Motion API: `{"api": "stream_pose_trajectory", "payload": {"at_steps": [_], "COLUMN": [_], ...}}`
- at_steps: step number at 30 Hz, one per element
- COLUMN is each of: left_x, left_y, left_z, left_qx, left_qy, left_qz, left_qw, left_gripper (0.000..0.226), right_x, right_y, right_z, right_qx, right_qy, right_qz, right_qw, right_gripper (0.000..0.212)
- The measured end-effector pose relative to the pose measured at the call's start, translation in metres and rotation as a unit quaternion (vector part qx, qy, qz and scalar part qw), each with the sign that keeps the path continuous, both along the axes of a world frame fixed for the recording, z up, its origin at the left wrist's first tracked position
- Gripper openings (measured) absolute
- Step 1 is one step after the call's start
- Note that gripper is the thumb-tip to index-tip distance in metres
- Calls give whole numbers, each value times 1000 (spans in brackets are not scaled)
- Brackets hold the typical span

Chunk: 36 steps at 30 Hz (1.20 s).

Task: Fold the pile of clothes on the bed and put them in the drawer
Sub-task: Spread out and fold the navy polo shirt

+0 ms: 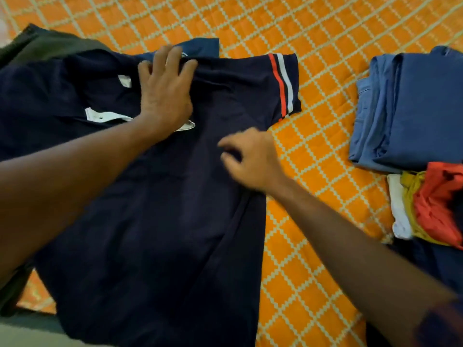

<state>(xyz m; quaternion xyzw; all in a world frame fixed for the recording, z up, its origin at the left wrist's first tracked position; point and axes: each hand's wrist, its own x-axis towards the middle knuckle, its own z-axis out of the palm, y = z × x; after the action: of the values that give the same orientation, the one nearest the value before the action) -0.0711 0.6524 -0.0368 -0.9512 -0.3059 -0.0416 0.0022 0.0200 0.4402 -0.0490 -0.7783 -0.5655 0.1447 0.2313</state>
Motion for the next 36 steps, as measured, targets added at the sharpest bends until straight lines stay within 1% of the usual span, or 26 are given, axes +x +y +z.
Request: {"api": "stream_pose_trajectory", "payload": {"at_steps": [1, 2, 3, 5, 6, 8, 10, 12, 13, 16, 18, 21, 23, 24, 27, 28, 29, 30, 32, 33, 34, 35, 36], "left_x": [-3, -9, -17, -42, -58, -91, -119, -146, -160, -195, -211, -220, -217, -215, -205, -199, -194, -188, -174, -166, -156, -147, -137], "left_y": [-11, -24, -41, -73, -88, -119, -149, -184, -201, -244, -269, -301, -315, -322, -346, -357, -367, -376, -382, -379, -373, -362, -349], "left_z": [2, 2, 1, -10, -18, -28, -27, -25, -24, -25, -23, -16, -11, -10, -6, -5, -5, -3, 0, 1, 3, 3, 3], "left_qx": [7, -13, -57, -132, -142, -148, -155, -170, -175, -188, -200, -218, -225, -226, -240, -243, -245, -261, -313, -331, -335, -330, -322], "left_qy": [-41, -74, -92, -74, -52, -22, -35, -43, -39, -10, 13, 56, 77, 85, 129, 147, 159, 164, 129, 97, 62, 24, -15], "left_qz": [-37, -74, -105, -141, -136, -84, -35, -23, -21, 6, 9, 0, -18, -34, -134, -175, -212, -237, -239, -226, -210, -187, -159], "left_qw": [998, 994, 989, 978, 979, 985, 987, 984, 984, 982, 980, 974, 971, 970, 953, 943, 933, 921, 910, 911, 917, 925, 933], "left_gripper": [49, 44, 39, 32, 31, 37, 45, 53, 56, 60, 64, 77, 84, 87, 94, 92, 86, 75, 51, 42, 37, 35, 34], "right_x": [-27, -49, -65, -81, -84, -90, -99, -109, -114, -117, -111, -93, -76, -68, -52, -48, -44, -42, -38, -38, -37, -37, -36], "right_y": [-8, -15, -21, -33, -38, -52, -70, -90, -101, -125, -143, -180, -208, -220, -255, -265, -273, -279, -282, -280, -274, -265, -254], "right_z": [1, 4, 9, 18, 22, 30, 33, 34, 36, 43, 48, 56, 59, 60, 65, 65, 63, 61, 55, 53, 50, 48, 44], "right_qx": [-30, -54, -84, -156, -194, -236, -255, -305, -332, -380, -420, -520, -595, -628, -713, -729, -726, -697, -578, -515, -459, -406, -356], "right_qy": [-7, 2, 20, 42, 49, 56, 40, 16, 15, -3, -13, -21, -31, -35, -27, -6, 19, 45, 99, 127, 151, 167, 182], "right_qz": [43, 87, 128, 196, 220, 254, 281, 316, 328, 372, 383, 350, 316, 306, 283, 270, 254, 235, 180, 131, 74, 18, -33], "right_qw": [999, 995, 988, 967, 955, 936, 924, 898, 884, 847, 822, 779, 738, 715, 641, 629, 639, 676, 790, 837, 873, 898, 916], "right_gripper": [29, 29, 29, 30, 31, 32, 37, 51, 54, 48, 41, 36, 21, 19, 32, 34, 32, 27, 19, 17, 15, 13, 12]}}
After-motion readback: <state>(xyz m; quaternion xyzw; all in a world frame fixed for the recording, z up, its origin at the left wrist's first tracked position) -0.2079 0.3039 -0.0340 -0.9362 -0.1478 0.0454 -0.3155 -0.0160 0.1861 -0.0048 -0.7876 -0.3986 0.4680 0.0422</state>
